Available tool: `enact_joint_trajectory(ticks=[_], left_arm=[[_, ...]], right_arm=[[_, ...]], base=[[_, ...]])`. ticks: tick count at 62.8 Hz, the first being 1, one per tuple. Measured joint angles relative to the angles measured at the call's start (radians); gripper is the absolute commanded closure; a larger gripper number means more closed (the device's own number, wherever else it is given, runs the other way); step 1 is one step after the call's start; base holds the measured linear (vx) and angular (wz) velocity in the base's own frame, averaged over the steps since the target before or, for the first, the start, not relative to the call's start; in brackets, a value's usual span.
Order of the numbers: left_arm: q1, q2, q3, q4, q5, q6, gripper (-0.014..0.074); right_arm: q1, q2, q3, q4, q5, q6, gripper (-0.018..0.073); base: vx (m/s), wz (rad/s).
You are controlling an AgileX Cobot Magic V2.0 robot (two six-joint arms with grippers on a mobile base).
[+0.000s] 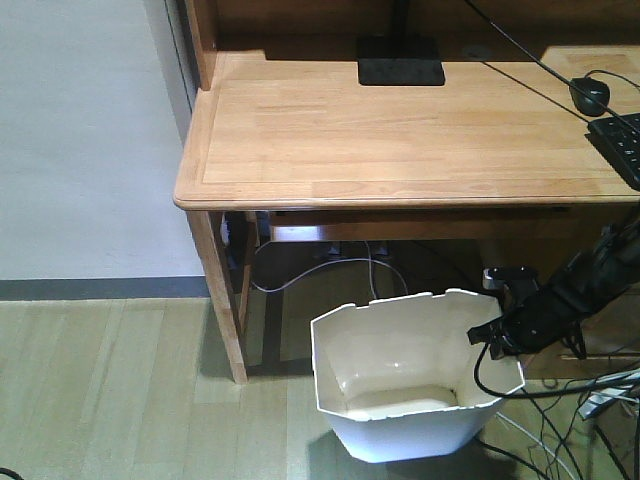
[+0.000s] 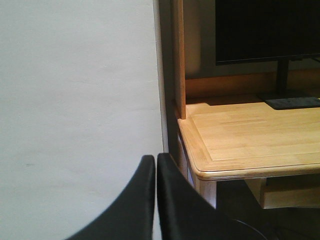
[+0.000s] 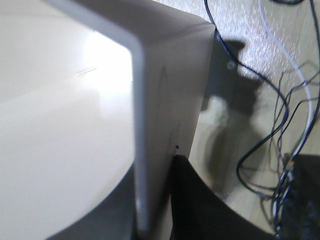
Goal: Move trash bin to bedside with robot
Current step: 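Lift the bin slightly with the right gripper and pull it out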
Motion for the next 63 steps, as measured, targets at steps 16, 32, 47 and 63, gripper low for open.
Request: enact_joint_trajectory(ticks=[16,32,47,63], left_arm=[[0.0,0.0,0.0,0.0,0.0,0.0,0.0603],[0.0,0.0,0.0,0.0,0.0,0.0,0.0603],[0.0,0.0,0.0,0.0,0.0,0.0,0.0603],[0.0,0.0,0.0,0.0,0.0,0.0,0.0603]], right_arm=[[-0.001,-0.187,0.138,0.182,0.035,-0.278,0.0568],[-0.001,-0.308,0.231,0.364,0.188,-0.495,0.0564],[0.0,-0.348,0.239,0.397,0.344,-0.512,0.0564],[0.0,-0.349,0.239,0.394,0.333,-0.514,0.0564]], base=[[0.0,0.0],[0.0,0.0],[0.0,0.0],[0.0,0.0]])
